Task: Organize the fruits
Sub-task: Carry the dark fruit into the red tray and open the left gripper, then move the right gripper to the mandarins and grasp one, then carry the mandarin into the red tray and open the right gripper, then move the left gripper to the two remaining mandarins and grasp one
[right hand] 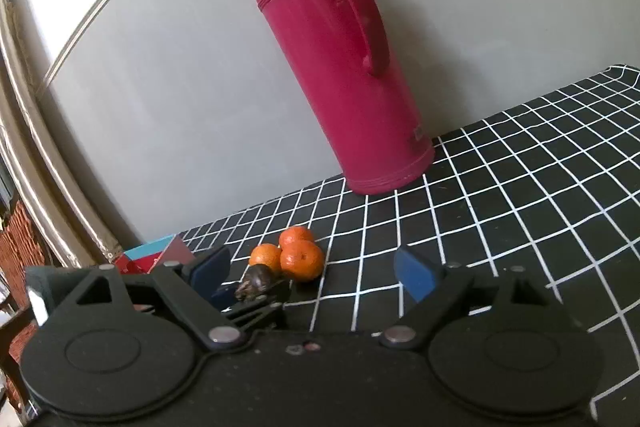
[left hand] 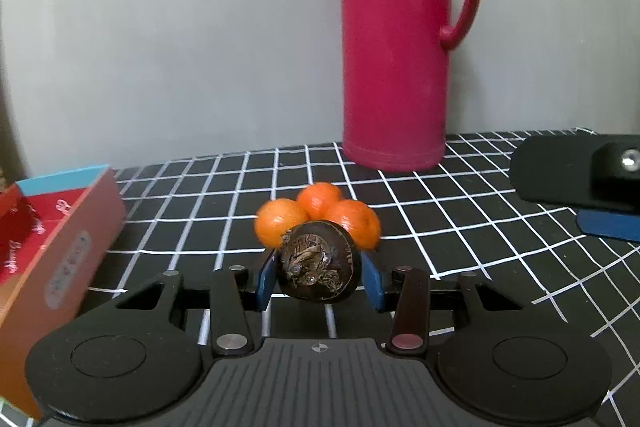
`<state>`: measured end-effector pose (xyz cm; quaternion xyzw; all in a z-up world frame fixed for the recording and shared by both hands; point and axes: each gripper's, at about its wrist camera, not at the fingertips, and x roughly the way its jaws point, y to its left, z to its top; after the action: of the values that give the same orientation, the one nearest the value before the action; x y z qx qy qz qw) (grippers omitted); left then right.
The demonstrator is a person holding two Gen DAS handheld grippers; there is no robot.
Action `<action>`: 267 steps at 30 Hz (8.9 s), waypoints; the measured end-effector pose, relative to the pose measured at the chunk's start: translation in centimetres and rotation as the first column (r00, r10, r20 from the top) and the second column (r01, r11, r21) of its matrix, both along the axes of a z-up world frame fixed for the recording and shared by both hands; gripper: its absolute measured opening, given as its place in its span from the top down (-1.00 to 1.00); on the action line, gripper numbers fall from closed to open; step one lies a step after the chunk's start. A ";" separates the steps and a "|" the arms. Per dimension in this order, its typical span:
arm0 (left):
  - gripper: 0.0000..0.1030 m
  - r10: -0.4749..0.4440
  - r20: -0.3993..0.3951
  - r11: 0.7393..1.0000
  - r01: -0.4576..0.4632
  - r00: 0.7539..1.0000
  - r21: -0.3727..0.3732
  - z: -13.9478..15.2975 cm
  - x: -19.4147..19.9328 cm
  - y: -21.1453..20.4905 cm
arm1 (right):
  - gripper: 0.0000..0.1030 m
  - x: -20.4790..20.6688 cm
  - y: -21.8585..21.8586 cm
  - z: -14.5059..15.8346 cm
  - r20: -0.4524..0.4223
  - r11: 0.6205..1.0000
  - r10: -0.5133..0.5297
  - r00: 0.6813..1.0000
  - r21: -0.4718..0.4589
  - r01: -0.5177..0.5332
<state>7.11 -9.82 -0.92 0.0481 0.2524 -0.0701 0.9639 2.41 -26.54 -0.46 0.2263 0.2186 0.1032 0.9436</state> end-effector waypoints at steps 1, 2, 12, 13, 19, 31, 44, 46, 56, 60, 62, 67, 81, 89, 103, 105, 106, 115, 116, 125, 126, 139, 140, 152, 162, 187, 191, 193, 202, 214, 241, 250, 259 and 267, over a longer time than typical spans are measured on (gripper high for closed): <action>0.13 0.004 0.005 1.000 -0.004 1.000 -0.001 0.3 -0.3 0.5 | -0.73 0.1 0.1 0.1 0.002 1.000 0.002 1.000 0.001 -0.002; 0.13 0.006 0.009 1.000 -0.006 1.000 -0.003 0.6 -0.6 0.9 | -0.73 0.1 0.3 0.1 0.004 1.000 0.005 1.000 0.000 -0.005; 0.13 0.105 0.065 0.994 -0.103 0.992 -0.030 3.8 -3.4 8.2 | -0.73 1.4 4.1 0.2 -0.001 0.997 0.074 0.997 -0.019 -0.074; 0.13 0.120 0.067 0.992 -0.118 0.990 -0.032 4.0 -3.6 9.2 | -0.73 1.6 4.7 0.2 0.001 0.996 0.085 0.996 -0.023 -0.085; 0.13 0.216 0.076 0.976 -0.213 0.974 -0.043 4.4 -4.2 14.3 | -0.73 2.4 8.3 0.4 0.003 0.988 0.152 0.988 -0.036 -0.152; 0.13 0.432 -0.009 0.900 -0.432 0.902 -0.053 2.5 -1.9 24.1 | -0.73 3.7 13.8 0.2 -0.009 0.967 0.252 0.968 -0.043 -0.252; 0.12 0.458 -0.063 0.886 -0.461 0.887 -0.047 1.1 0.7 24.6 | -0.73 4.4 14.8 -0.6 -0.036 0.960 0.273 0.961 -0.051 -0.275; 0.12 0.463 -0.062 0.884 -0.466 0.884 -0.042 1.2 0.6 24.5 | -0.73 4.4 14.8 -0.5 -0.034 0.960 0.274 0.961 -0.053 -0.276; 0.12 0.420 -0.027 0.905 -0.421 0.907 -0.056 2.4 -1.4 23.2 | -0.73 4.3 14.6 -0.4 -0.031 0.958 0.274 0.961 -0.077 -0.276; 0.12 0.374 -0.005 0.926 -0.374 0.927 -0.054 3.0 -2.8 21.4 | -0.73 4.1 14.0 -0.5 -0.034 0.960 0.261 0.965 -0.091 -0.263; 0.12 0.346 0.004 0.937 -0.346 0.938 -0.048 3.2 -3.3 20.3 | -0.73 4.0 13.5 -0.5 -0.035 0.962 0.248 0.968 -0.106 -0.251; 0.12 0.272 -0.004 0.961 -0.272 0.962 -0.048 3.2 -4.5 17.6 | -0.73 4.0 11.9 -0.7 -0.045 0.969 0.210 0.977 -0.124 -0.214; -0.17 0.107 0.006 0.994 -0.107 0.994 -0.027 2.9 -6.6 11.7 | -0.66 4.9 8.8 -1.7 -0.110 0.974 0.118 0.987 -0.179 -0.136; -0.18 0.082 -0.023 0.996 -0.082 0.996 -0.017 2.3 -6.4 10.9 | -0.64 5.6 8.7 -2.0 -0.122 0.970 0.118 0.986 -0.199 -0.140; -0.23 0.100 -0.055 0.995 -0.102 0.993 -0.017 1.6 -3.8 10.7 | -0.57 8.4 8.4 -2.6 -0.144 0.962 0.089 0.986 -0.243 -0.122; -0.24 0.108 -0.057 0.994 -0.109 0.992 -0.016 1.5 -3.2 10.4 | -0.57 8.6 8.1 -2.6 -0.144 0.963 0.075 0.987 -0.245 -0.109; -0.24 0.111 -0.057 0.994 -0.112 0.992 -0.012 1.5 -2.8 10.2 | -0.56 8.9 8.0 -2.6 -0.147 0.964 0.067 0.987 -0.245 -0.102; -0.24 0.131 -0.058 0.991 -0.133 0.990 -0.017 1.2 -0.6 9.8 | -0.17 11.0 7.4 -3.6 -0.183 0.965 0.061 0.981 -0.241 -0.105; -0.24 0.133 -0.062 0.991 -0.135 0.989 -0.018 1.1 -0.5 9.8 | -0.17 11.1 7.5 -3.7 -0.184 0.964 0.061 0.981 -0.244 -0.106; -0.25 0.121 -0.058 0.992 -0.123 0.991 -0.033 1.3 -0.1 9.3 | 0.20 12.0 7.3 -4.4 -0.194 0.955 0.087 0.977 -0.262 -0.137; -0.24 0.120 -0.055 0.992 -0.122 0.991 -0.032 1.4 -0.2 9.2 | 0.20 12.1 7.4 -4.4 -0.193 0.954 0.089 0.977 -0.264 -0.139; -0.26 0.128 0.053 0.992 -0.127 0.990 -0.016 4.4 -3.8 11.8 | 0.20 9.3 10.3 -1.0 -0.089 0.955 0.197 0.976 -0.208 -0.212; -0.27 0.137 0.065 0.991 -0.136 0.988 -0.015 4.7 -4.2 12.4 | 0.20 9.2 10.9 -0.6 -0.077 0.954 0.214 0.974 -0.200 -0.225; -0.36 0.327 0.044 0.944 -0.325 0.944 -0.055 4.5 -5.3 22.1 | 0.20 9.4 21.1 1.1 -0.039 0.897 0.396 0.917 -0.196 -0.396; -0.36 0.370 0.022 0.928 -0.367 0.929 -0.067 3.6 -5.7 24.1 | 0.19 10.0 26.5 0.7 -0.059 0.855 0.453 0.889 -0.254 -0.453; -0.36 0.251 0.073 0.968 -0.249 0.965 -0.028 3.9 -5.1 17.8 | -0.32 7.4 19.3 1.4 -0.033 0.912 0.343 0.939 -0.229 -0.342; -0.36 0.214 0.070 0.977 -0.213 0.974 -0.021 3.6 -4.9 15.8 | -0.34 6.9 16.7 1.1 -0.047 0.929 0.293 0.955 -0.223 -0.296; -0.36 0.197 0.070 0.980 -0.197 0.978 -0.013 3.5 -4.8 14.8 | -0.35 6.7 15.4 0.9 -0.053 0.938 0.267 0.962 -0.216 -0.272; -0.36 0.103 0.045 0.994 -0.105 0.994 0.031 2.2 -3.2 9.7 | -0.40 5.4 10.1 0.2 -0.058 0.963 0.173 0.983 -0.198 -0.182; -0.35 0.008 0.038 0.995 -0.012 0.999 0.097 0.3 0.8 4.0 | -0.43 5.0 5.3 0.2 -0.032 0.985 0.088 0.996 -0.145 -0.092; -0.09 -0.083 -0.016 0.996 0.083 0.996 0.045 -1.6 5.3 1.4 | -0.45 4.9 3.7 -0.3 -0.047 0.993 0.063 0.997 -0.097 -0.067; 0.21 -0.080 -0.061 0.997 0.080 0.995 -0.001 -2.2 6.3 2.0 | -0.45 4.7 3.6 -0.4 -0.050 0.994 0.058 0.997 -0.089 -0.062; 0.21 -0.075 -0.060 0.997 0.076 0.995 0.007 -2.1 6.1 2.2 | -0.45 4.9 3.6 -0.5 -0.053 0.994 0.060 0.997 -0.085 -0.064; 0.21 -0.043 -0.060 0.999 0.044 0.997 0.009 -1.8 5.8 3.0 | -0.45 4.9 3.6 -0.4 -0.046 0.993 0.071 0.996 -0.087 -0.074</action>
<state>12.90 -6.83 -2.72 0.0565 0.2802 -0.0913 0.9539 7.29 -22.94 -0.84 0.1785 0.2511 0.1228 0.9434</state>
